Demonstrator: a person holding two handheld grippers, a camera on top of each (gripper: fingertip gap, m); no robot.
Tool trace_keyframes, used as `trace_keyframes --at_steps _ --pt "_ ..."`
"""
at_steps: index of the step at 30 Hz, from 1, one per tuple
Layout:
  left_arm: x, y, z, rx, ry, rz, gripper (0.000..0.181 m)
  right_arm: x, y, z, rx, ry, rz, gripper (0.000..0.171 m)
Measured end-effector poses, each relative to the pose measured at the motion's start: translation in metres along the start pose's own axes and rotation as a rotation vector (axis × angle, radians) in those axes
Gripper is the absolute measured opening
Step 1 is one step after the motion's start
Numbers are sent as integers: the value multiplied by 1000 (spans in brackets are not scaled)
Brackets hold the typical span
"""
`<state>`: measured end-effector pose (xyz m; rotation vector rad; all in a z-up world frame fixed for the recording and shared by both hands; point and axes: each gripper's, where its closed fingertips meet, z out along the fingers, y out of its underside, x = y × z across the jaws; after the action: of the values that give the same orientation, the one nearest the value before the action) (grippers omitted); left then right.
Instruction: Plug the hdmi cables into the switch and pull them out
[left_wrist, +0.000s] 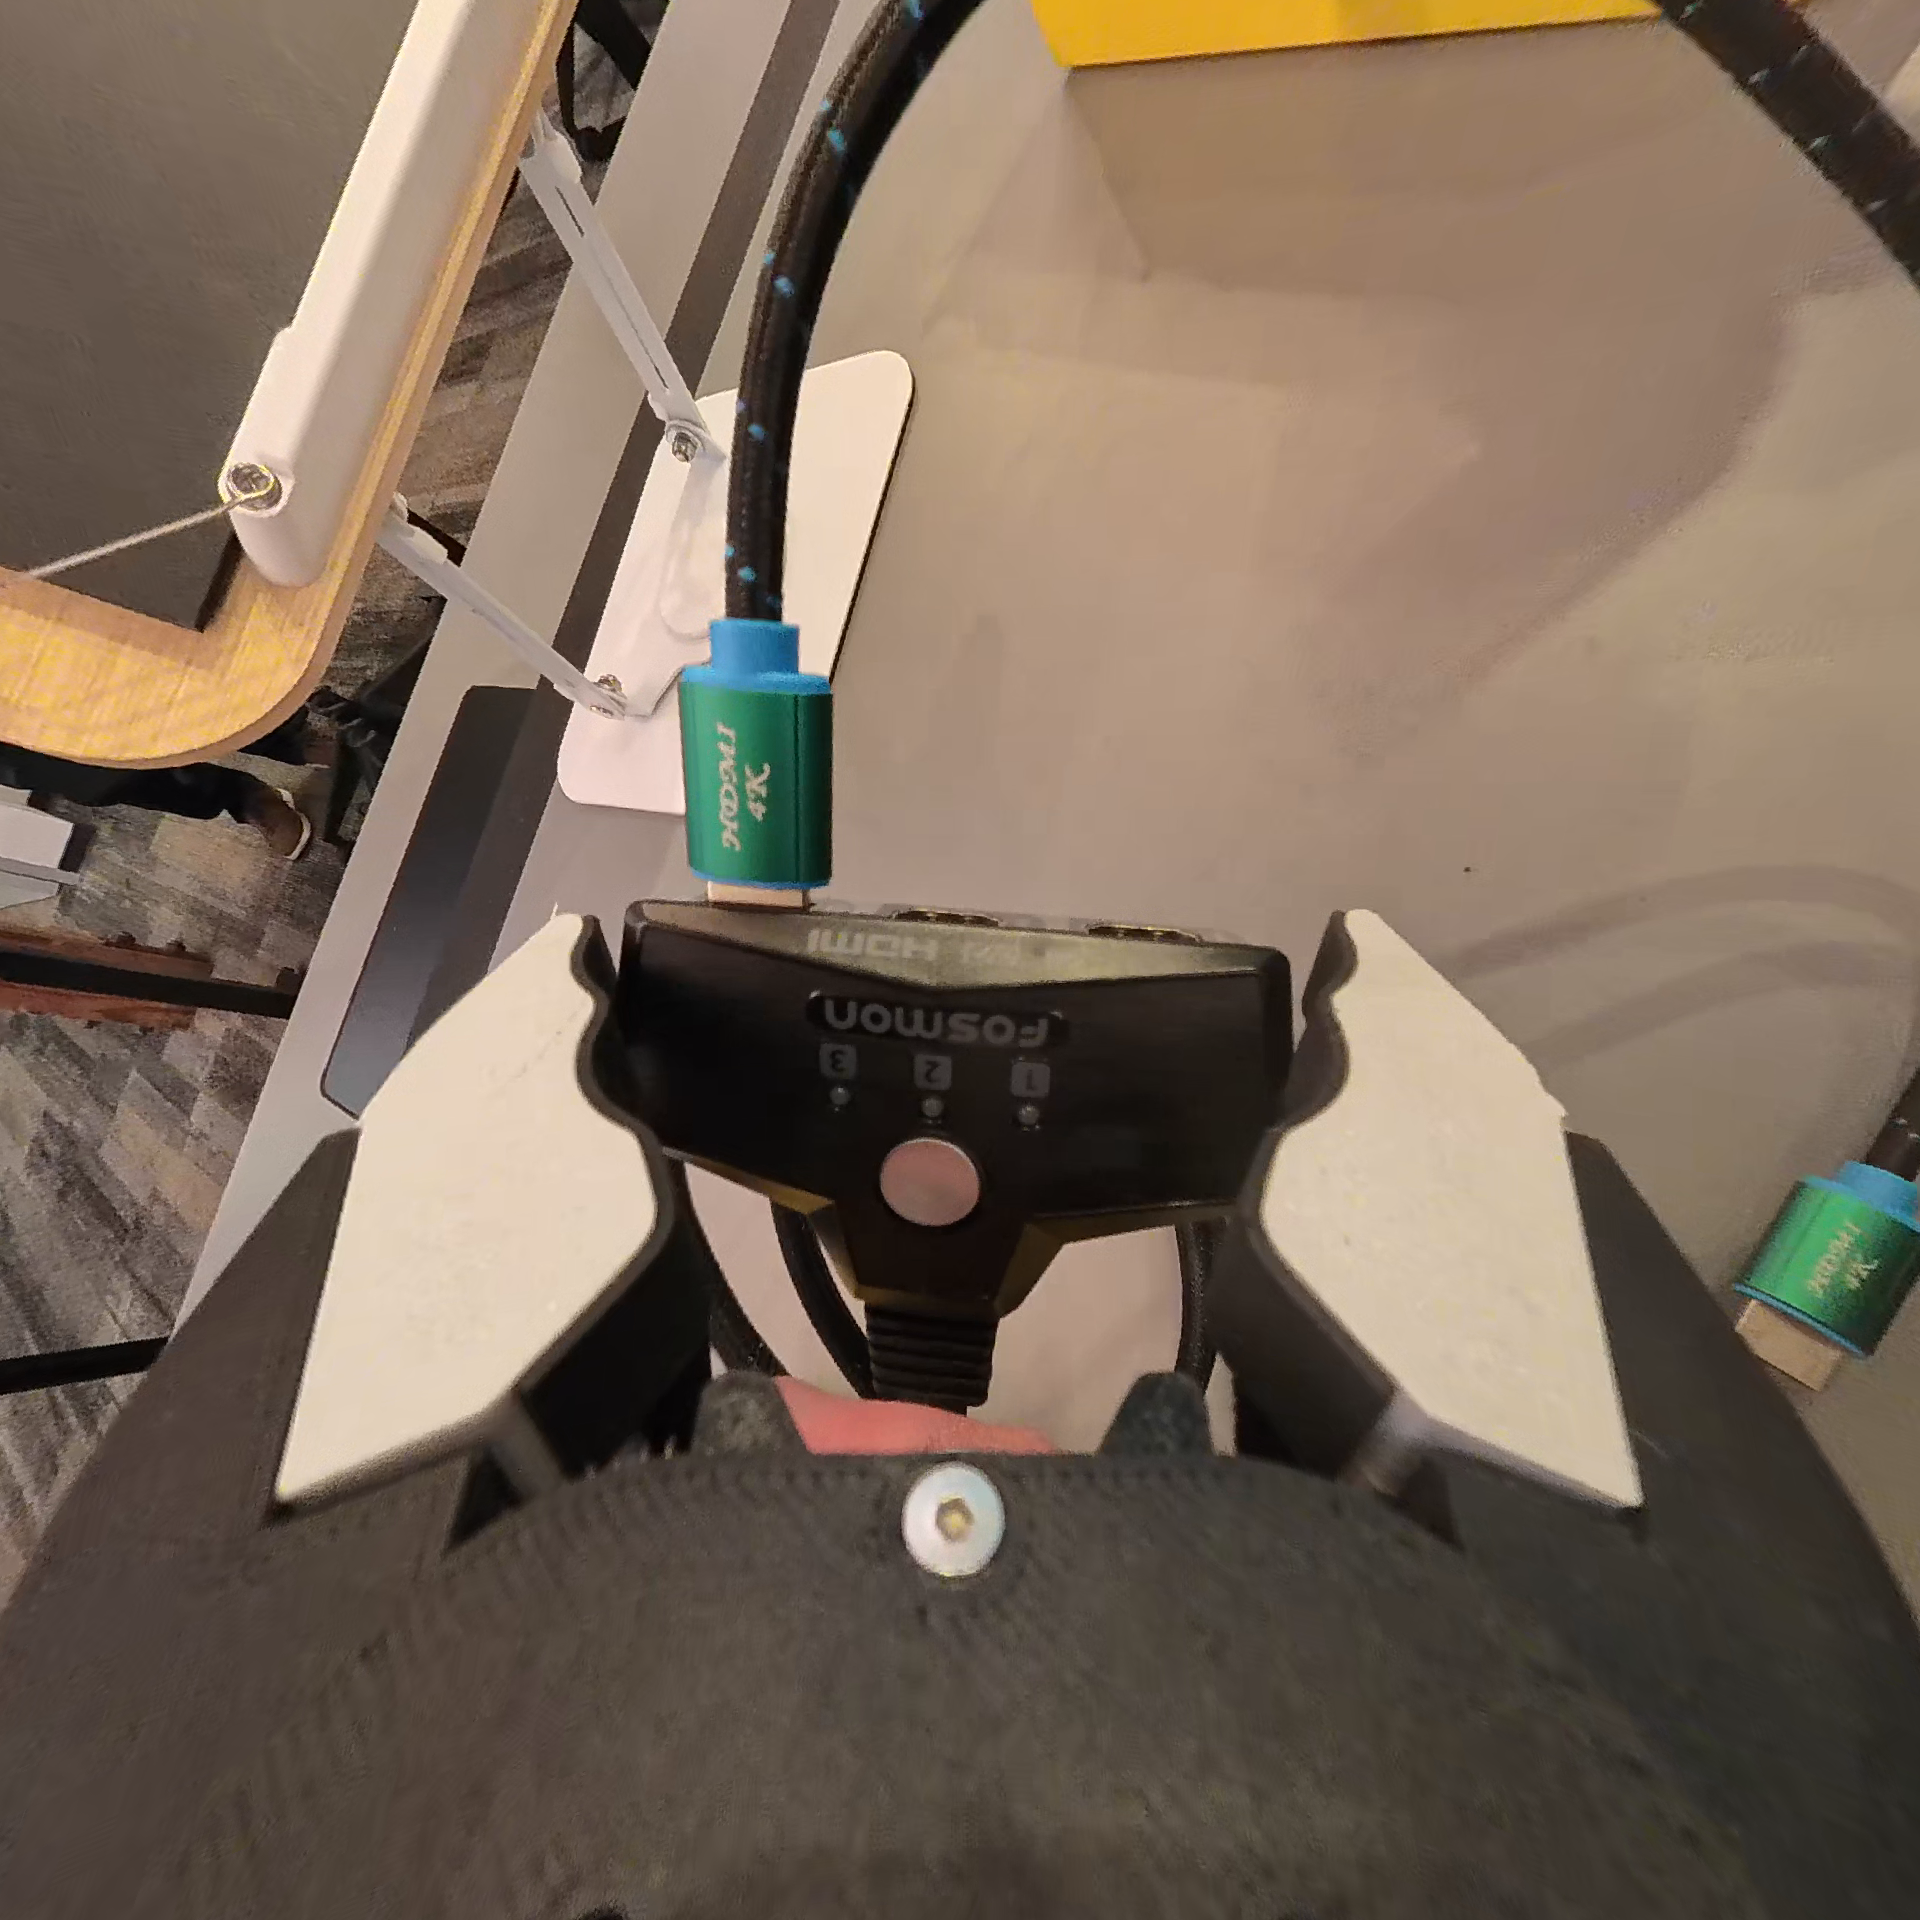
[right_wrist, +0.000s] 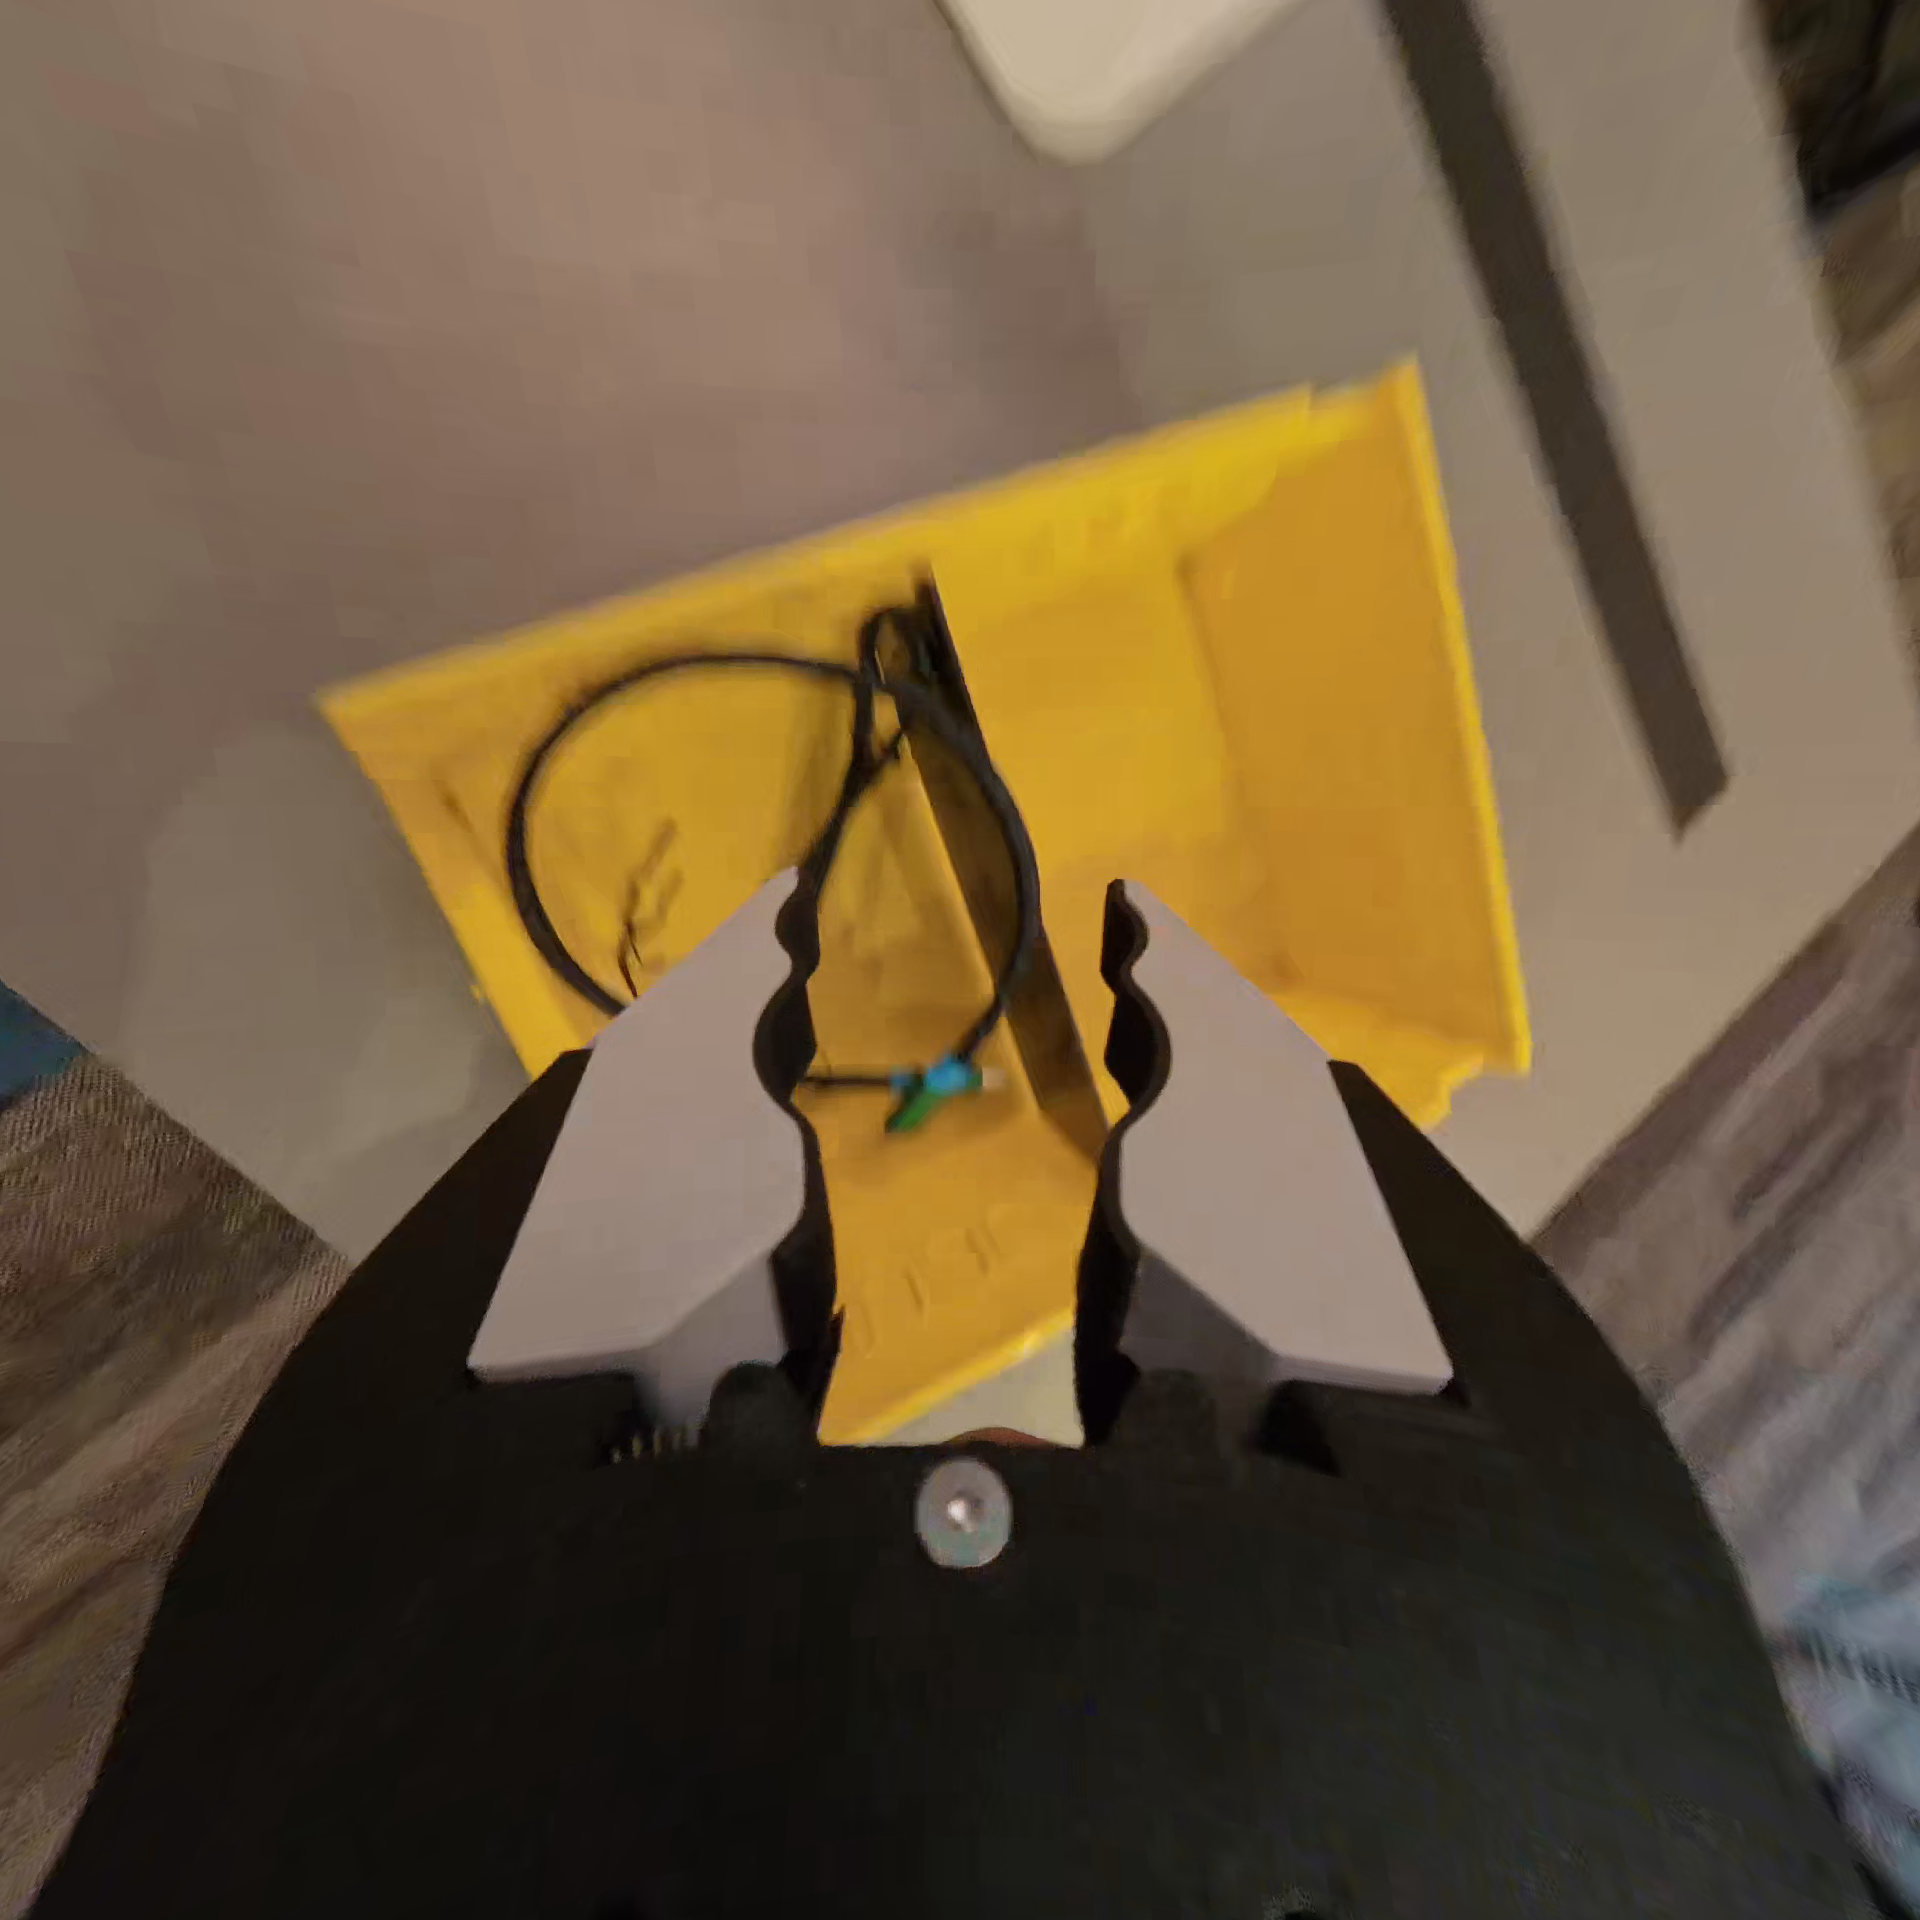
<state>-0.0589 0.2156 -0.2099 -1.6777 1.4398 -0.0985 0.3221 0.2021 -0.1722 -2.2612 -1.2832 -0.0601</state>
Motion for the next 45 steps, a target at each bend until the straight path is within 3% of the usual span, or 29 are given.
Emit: trace_keyframes --at_steps 6,9,12,18,21,29,31,34,43,45 --pt "2 -8 1 9 -5 24 122 -57 -113 -18 386 -147 -104 54" --pt "5 -11 1 5 -6 50 122 -89 -161 -23 496 -155 -226 52" --pt "10 -15 0 7 6 76 122 -99 -194 -16 540 -72 -342 40" --pt "15 -26 -7 88 53 46 122 -129 -242 21 695 -205 -360 41" --pt "18 -35 -11 159 95 -2 122 -150 -264 20 829 -311 -355 41" --pt "31 -50 -13 225 161 -26 122 -196 -299 33 914 -433 -379 53" --pt "35 -52 -12 226 174 -22 122 -203 -301 40 899 -456 -379 45" --pt "38 -53 -12 215 181 -14 122 -208 -303 42 914 -476 -374 19" --pt "35 -57 -15 190 160 -41 122 -205 -303 37 976 -539 -258 19" --pt "28 -59 -19 187 117 -63 130 -200 -303 40 984 -532 -214 19"
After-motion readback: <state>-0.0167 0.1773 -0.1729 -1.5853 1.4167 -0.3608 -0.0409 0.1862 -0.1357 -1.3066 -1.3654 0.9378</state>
